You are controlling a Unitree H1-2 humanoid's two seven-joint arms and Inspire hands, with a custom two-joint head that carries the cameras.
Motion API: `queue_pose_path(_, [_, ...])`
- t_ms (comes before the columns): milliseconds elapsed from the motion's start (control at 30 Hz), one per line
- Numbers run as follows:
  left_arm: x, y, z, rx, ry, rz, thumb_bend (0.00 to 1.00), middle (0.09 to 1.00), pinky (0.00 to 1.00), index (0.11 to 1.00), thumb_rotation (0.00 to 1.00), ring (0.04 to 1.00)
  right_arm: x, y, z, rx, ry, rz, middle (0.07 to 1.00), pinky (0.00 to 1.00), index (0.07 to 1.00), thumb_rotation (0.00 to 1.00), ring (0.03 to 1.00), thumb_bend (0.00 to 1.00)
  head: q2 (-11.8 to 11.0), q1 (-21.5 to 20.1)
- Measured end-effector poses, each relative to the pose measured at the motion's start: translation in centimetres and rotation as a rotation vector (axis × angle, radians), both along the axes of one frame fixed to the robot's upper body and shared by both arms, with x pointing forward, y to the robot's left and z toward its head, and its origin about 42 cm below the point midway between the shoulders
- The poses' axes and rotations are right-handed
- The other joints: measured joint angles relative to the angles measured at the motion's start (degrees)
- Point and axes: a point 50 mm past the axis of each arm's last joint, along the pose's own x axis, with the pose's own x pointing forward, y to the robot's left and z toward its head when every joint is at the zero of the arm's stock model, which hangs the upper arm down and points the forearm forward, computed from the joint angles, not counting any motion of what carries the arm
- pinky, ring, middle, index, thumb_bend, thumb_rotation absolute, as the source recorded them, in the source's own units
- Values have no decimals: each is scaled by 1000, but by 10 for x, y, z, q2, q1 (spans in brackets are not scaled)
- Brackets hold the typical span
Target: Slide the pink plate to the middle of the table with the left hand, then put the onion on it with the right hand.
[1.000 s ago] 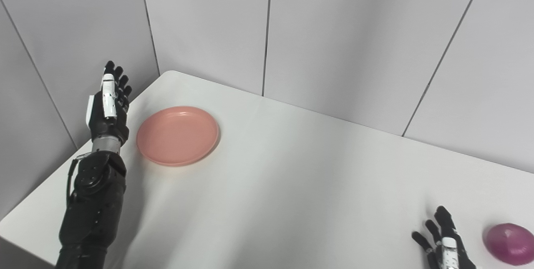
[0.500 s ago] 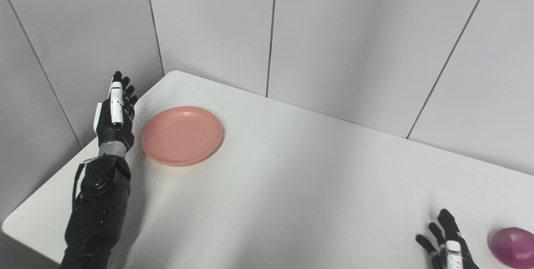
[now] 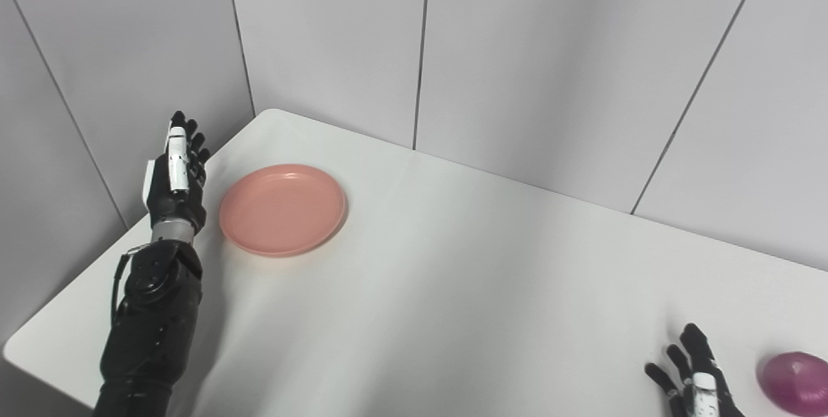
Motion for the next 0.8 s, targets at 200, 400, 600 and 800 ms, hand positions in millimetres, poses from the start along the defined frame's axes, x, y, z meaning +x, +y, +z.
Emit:
queue_pose_path(200, [0, 0, -1, -3, 6, 2, 366, 1000, 1000, 988, 1000, 1000, 0, 0, 0, 0, -1, 0, 961, 994, 932, 874, 951, 584, 1, 0])
queue_pose_path(400, [2, -1, -12, -24, 39, 2, 374, 1000, 1000, 993, 1000, 1000, 0, 0, 0, 2, -1, -3, 961, 1000, 927, 881, 953, 553, 0, 0])
queue_pose_path(600, [3, -2, -20, -31, 63, -8, 401, 1000, 1000, 990, 1000, 1000, 0, 0, 0, 2, -2, -3, 957, 987, 928, 878, 946, 532, 1, 0])
queue_pose_path(800, [4, -3, -24, -35, 79, -12, 397, 1000, 1000, 986, 1000, 1000, 1, 0, 0, 1, -2, -3, 950, 973, 921, 886, 939, 531, 1, 0])
